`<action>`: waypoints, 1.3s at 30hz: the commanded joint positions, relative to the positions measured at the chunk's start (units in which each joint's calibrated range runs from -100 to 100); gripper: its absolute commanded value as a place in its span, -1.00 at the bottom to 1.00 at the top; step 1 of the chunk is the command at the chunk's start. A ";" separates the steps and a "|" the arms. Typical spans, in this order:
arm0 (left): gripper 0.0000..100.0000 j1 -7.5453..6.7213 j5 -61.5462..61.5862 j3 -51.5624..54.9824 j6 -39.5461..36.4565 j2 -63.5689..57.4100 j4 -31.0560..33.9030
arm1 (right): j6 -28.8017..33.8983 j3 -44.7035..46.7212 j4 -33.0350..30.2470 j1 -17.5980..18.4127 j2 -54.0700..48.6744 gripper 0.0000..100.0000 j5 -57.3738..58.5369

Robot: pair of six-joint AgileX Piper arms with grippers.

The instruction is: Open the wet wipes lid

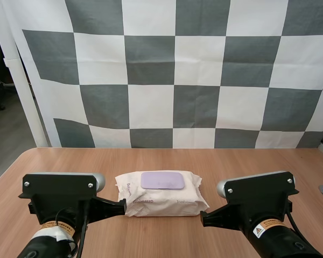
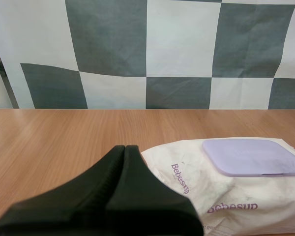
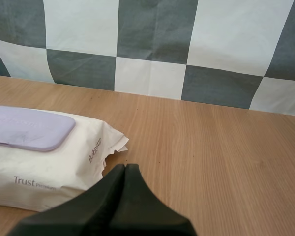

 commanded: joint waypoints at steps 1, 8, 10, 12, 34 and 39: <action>-1.00 -0.74 0.19 0.00 0.02 0.00 -0.03 | -0.13 0.00 0.88 0.27 0.00 -1.00 -0.21; -1.00 -0.74 0.19 0.00 0.02 0.00 -0.03 | -0.13 0.00 0.03 2.22 0.00 -1.00 -0.21; -1.00 -0.74 0.19 0.00 0.02 0.00 -0.03 | -0.13 0.00 -0.07 2.26 0.00 -1.00 -0.21; -1.00 -0.74 0.19 0.00 0.02 0.00 -0.03 | -0.13 0.00 -0.32 2.26 0.00 -1.00 -0.21; -1.00 -0.74 1.30 -29.17 0.34 0.00 7.15 | -0.10 -25.14 -7.30 2.26 0.00 -1.00 -0.35; -1.00 -0.74 2.31 -36.08 0.34 0.00 7.03 | -0.10 -33.67 -6.80 2.26 0.00 -1.00 -1.15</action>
